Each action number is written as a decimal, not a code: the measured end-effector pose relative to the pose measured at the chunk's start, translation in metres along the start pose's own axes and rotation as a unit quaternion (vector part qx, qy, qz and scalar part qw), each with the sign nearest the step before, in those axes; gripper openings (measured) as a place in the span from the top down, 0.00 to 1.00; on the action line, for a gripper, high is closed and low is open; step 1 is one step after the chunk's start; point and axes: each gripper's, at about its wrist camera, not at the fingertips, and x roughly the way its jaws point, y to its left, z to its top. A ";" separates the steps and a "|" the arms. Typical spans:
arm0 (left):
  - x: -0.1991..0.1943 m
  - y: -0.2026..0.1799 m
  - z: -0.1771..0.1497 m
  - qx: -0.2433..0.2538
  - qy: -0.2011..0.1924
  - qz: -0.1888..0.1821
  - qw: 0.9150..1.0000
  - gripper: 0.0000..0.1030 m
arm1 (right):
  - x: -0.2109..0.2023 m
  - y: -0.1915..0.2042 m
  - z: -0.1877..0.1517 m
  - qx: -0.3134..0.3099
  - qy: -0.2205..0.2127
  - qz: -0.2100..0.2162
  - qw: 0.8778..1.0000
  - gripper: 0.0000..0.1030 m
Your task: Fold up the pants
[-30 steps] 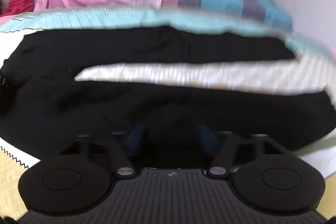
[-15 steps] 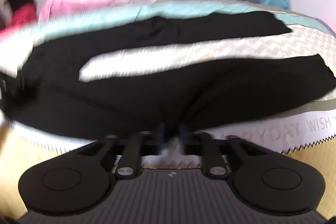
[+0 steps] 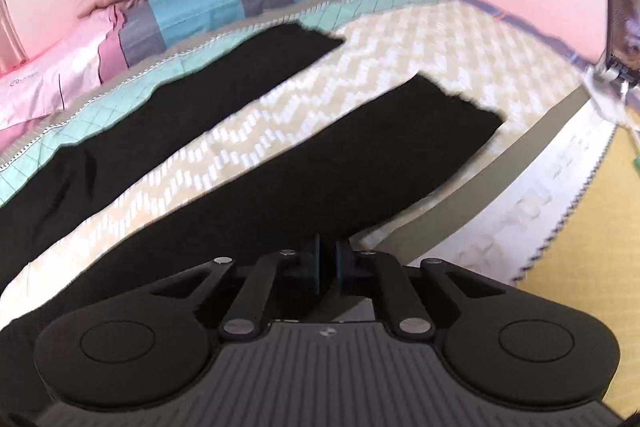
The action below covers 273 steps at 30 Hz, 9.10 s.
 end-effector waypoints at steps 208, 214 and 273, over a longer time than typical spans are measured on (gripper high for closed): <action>-0.028 -0.072 -0.015 0.082 0.005 0.004 0.997 0.00 | -0.068 0.141 -0.054 -0.330 0.109 0.124 0.930 0.43; -0.025 -0.073 -0.017 0.082 0.003 0.007 0.997 0.00 | -0.089 0.207 -0.081 -0.390 0.083 0.238 0.886 0.36; -0.027 0.056 -0.085 -0.430 0.054 -0.274 0.858 0.00 | -0.010 -0.116 0.001 0.096 0.135 0.191 0.967 0.40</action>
